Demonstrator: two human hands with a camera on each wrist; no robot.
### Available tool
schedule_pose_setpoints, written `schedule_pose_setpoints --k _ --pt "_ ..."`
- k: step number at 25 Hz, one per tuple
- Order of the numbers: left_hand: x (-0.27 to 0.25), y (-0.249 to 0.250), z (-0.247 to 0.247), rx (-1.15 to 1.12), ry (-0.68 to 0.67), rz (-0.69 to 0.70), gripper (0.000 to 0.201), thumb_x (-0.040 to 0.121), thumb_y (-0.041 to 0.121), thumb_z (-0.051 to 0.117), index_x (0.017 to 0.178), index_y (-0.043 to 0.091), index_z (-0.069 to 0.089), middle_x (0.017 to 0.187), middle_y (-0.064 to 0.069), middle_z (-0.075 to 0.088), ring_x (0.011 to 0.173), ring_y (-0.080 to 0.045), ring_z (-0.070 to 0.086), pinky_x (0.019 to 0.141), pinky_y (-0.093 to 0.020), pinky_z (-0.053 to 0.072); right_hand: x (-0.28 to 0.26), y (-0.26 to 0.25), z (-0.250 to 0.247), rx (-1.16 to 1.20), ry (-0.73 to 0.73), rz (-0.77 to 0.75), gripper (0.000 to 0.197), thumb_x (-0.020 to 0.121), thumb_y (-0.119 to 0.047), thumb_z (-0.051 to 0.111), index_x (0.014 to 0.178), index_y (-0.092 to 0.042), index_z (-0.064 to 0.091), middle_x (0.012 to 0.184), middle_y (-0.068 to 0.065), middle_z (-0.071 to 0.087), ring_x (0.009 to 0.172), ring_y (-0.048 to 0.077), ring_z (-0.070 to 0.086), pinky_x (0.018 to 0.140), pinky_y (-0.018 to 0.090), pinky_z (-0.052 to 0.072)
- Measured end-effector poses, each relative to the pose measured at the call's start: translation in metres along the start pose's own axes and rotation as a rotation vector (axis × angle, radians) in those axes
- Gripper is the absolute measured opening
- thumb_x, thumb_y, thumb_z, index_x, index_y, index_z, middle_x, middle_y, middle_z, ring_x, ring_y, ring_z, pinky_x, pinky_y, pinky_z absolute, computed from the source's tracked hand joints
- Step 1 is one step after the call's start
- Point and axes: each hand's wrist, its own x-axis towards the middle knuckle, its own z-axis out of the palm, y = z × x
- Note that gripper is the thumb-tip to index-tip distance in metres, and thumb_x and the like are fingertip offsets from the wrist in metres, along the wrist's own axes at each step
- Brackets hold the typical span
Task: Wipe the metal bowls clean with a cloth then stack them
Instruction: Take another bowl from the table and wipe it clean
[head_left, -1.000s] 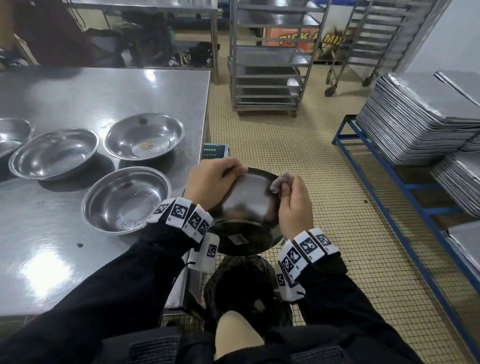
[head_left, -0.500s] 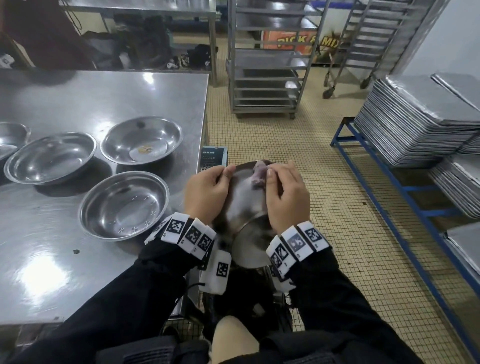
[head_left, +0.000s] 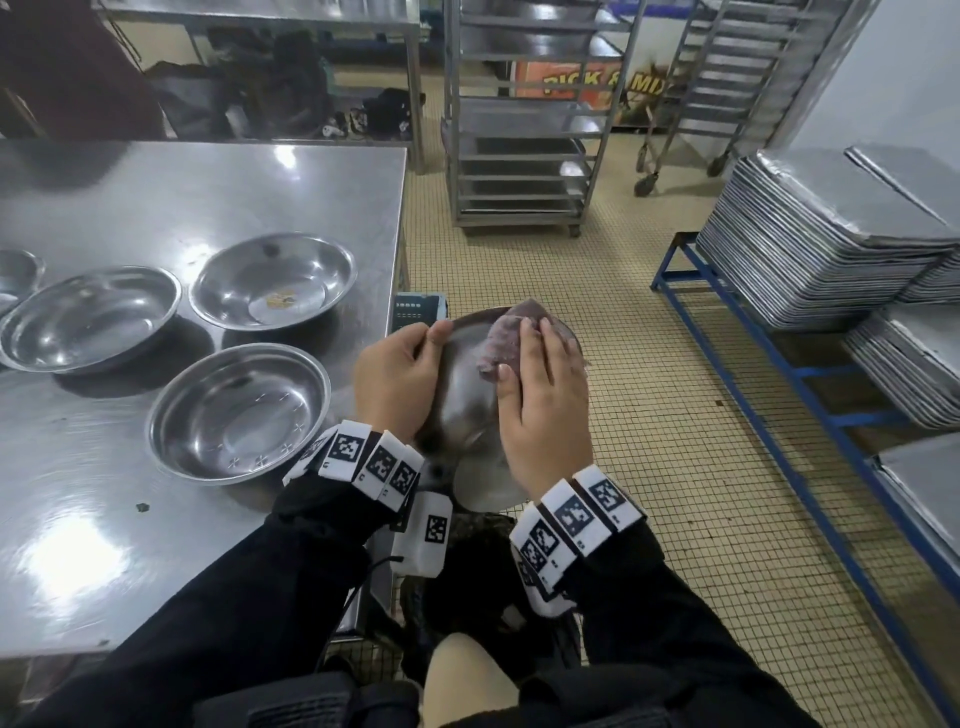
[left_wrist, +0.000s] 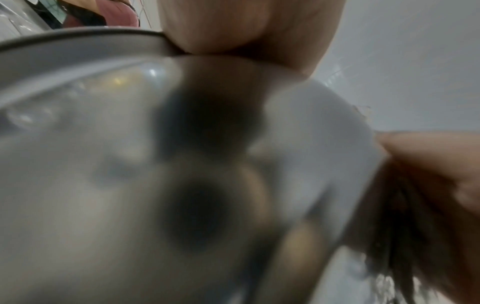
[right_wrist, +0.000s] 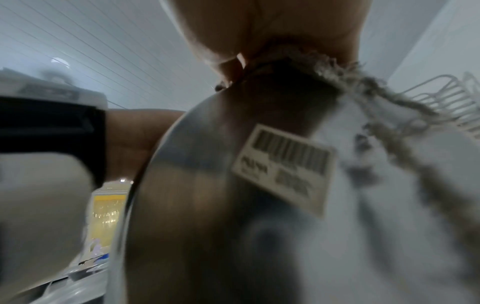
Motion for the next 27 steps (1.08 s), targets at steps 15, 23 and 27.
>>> schedule_pose_setpoints --k 15,23,27 --pt "0.004 -0.023 0.004 -0.356 -0.122 -0.137 0.021 0.098 0.033 0.050 0.089 0.025 0.067 0.084 0.005 0.067 0.082 -0.012 0.061 0.079 -0.032 0.048 0.003 0.079 -0.033 0.705 0.047 0.531 0.018 0.099 -0.034 0.043 0.095 -0.024 0.057 0.102 -0.011 0.060 0.097 0.004 0.055 0.090 0.029 0.042" --pt "-0.012 0.003 0.015 -0.085 -0.265 0.207 0.038 0.088 0.037 0.063 0.124 0.026 0.060 0.114 0.016 0.063 0.100 0.002 0.059 0.085 -0.011 0.045 0.025 0.072 -0.032 0.159 -0.028 -0.029 0.010 0.095 -0.015 0.046 0.099 -0.015 0.055 0.101 0.002 0.061 0.096 0.017 0.052 0.087 0.025 0.039" --pt "-0.010 0.001 0.025 0.016 -0.314 0.095 0.028 0.092 0.042 0.058 0.089 0.016 0.070 0.080 0.003 0.068 0.076 -0.014 0.062 0.075 -0.031 0.052 0.025 0.059 -0.017 -0.081 -0.115 -0.052 0.024 0.096 -0.019 0.043 0.115 -0.010 0.052 0.117 0.007 0.056 0.104 0.022 0.044 0.085 0.034 0.038"
